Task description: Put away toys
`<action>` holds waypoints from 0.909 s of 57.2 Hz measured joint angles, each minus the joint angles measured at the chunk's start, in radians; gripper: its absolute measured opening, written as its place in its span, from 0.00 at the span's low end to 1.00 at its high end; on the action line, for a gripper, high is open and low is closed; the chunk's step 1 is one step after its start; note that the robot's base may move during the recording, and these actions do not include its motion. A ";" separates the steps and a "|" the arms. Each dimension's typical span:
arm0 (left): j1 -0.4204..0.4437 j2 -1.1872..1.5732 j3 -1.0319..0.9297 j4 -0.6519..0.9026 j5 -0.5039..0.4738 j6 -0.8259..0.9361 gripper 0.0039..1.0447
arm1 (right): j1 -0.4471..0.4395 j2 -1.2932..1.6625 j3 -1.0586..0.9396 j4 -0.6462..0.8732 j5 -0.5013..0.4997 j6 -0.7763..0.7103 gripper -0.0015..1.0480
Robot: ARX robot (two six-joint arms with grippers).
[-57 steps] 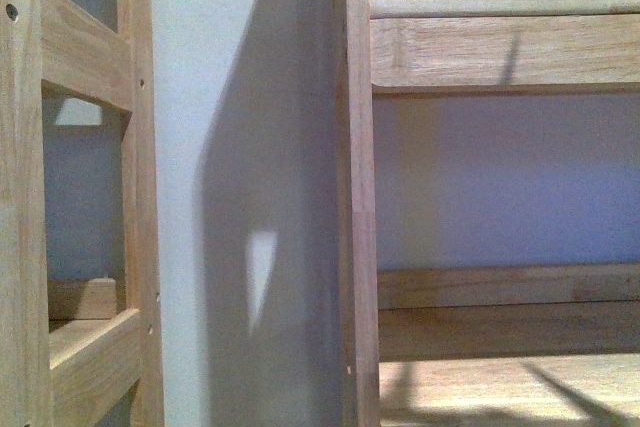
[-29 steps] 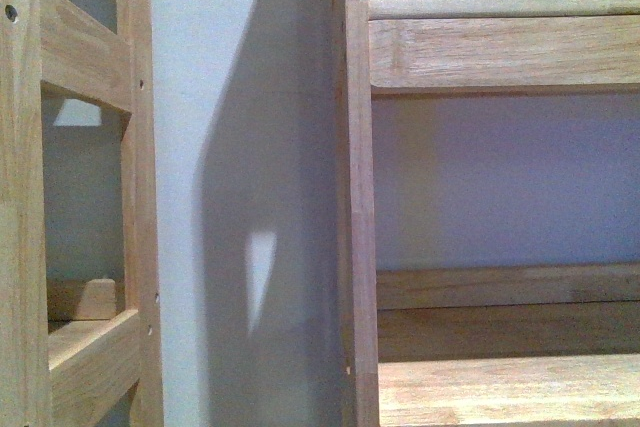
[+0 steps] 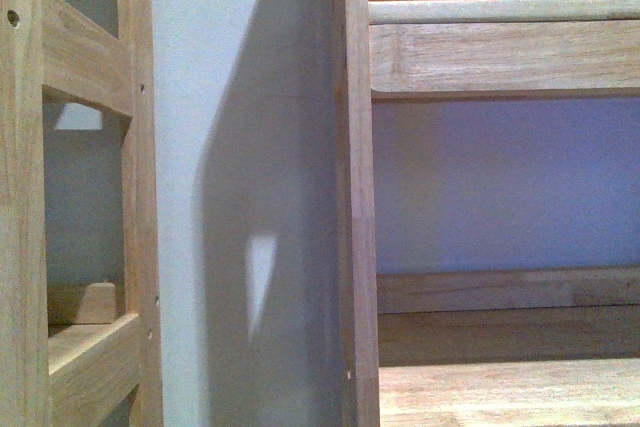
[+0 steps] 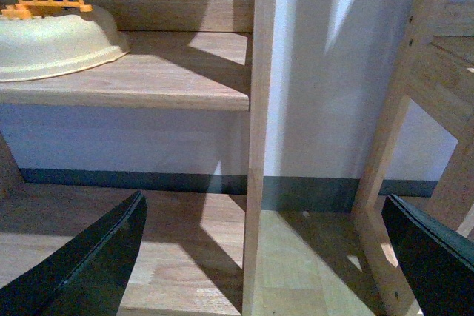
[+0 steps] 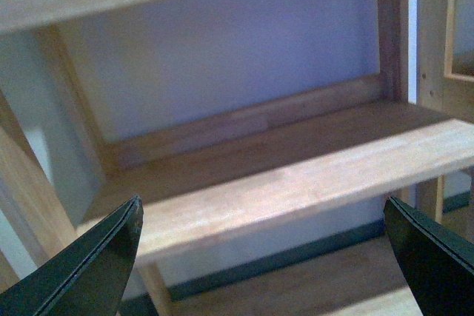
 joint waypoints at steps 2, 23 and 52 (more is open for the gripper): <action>0.000 0.000 0.000 0.000 0.000 0.000 0.94 | 0.005 -0.006 -0.019 -0.018 0.007 0.005 0.94; 0.000 0.000 0.000 0.000 0.000 0.000 0.94 | -0.168 -0.081 -0.037 -0.222 -0.414 -0.083 0.64; 0.000 0.000 0.000 0.000 0.000 0.000 0.94 | -0.458 -0.201 -0.177 -0.209 -0.701 -0.108 0.03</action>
